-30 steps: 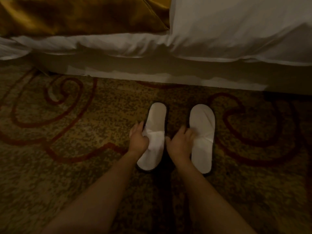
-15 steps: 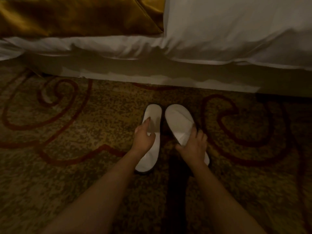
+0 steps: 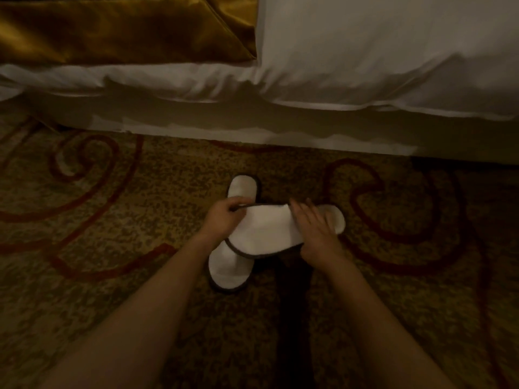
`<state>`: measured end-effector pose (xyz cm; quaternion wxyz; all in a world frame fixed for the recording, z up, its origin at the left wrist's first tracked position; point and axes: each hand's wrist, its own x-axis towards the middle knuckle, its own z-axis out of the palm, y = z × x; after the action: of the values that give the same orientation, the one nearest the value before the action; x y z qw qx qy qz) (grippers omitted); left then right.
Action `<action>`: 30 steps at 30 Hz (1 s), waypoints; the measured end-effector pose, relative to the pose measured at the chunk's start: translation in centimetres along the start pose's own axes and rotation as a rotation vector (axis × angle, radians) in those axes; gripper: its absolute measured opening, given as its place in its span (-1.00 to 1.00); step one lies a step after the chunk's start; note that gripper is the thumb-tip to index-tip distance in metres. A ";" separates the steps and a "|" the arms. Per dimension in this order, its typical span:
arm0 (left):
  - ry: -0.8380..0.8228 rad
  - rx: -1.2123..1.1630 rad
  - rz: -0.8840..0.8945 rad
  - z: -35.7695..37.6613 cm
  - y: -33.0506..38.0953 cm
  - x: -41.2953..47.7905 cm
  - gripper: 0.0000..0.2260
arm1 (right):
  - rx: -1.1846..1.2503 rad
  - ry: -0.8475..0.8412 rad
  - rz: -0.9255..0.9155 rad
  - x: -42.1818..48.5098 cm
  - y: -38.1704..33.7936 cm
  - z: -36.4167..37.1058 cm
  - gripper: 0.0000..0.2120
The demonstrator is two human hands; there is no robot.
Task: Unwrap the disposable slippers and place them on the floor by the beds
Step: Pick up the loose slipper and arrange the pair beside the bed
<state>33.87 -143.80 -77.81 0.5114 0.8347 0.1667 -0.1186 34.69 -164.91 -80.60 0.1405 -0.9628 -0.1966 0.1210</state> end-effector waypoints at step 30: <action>-0.173 0.286 -0.189 10.6 -0.5 -4.5 -0.71 | 0.187 0.172 0.700 -1.1 -0.3 3.5 -0.35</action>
<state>29.23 -153.81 -81.27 0.3867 0.8661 0.1813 -0.2598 32.61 -164.30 -83.59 0.1939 -0.9614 0.1690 0.0979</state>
